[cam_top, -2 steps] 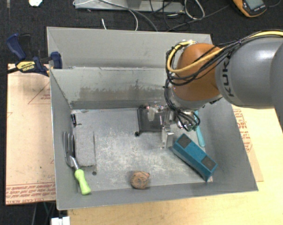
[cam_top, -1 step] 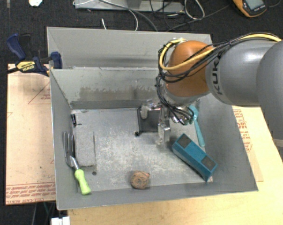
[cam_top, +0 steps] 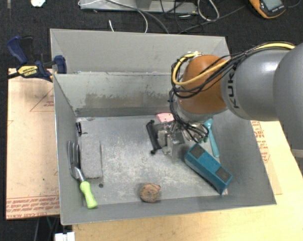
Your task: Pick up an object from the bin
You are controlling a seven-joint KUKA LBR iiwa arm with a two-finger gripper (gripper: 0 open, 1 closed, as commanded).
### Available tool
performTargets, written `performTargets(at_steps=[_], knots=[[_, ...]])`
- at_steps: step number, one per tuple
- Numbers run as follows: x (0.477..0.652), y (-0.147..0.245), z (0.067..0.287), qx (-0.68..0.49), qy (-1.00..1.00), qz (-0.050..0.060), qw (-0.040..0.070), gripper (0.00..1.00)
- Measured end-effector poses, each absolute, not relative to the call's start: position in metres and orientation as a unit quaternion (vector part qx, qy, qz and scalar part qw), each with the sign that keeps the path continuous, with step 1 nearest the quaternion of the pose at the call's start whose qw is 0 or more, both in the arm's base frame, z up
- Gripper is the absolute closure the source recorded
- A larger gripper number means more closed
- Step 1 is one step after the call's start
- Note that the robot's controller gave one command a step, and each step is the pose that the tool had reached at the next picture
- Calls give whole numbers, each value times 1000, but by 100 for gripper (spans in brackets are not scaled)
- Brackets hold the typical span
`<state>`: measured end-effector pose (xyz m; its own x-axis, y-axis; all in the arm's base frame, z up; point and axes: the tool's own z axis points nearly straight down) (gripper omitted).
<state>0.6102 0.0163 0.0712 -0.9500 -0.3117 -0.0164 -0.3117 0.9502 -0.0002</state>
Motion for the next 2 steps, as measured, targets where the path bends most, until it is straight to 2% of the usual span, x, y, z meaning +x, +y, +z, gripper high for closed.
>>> performTargets(at_steps=[1, 2], knots=[[610, 16, 72, -158, 987, 1, 8, 100], [608, -1, 139, -154, 988, 2, 7, 100]])
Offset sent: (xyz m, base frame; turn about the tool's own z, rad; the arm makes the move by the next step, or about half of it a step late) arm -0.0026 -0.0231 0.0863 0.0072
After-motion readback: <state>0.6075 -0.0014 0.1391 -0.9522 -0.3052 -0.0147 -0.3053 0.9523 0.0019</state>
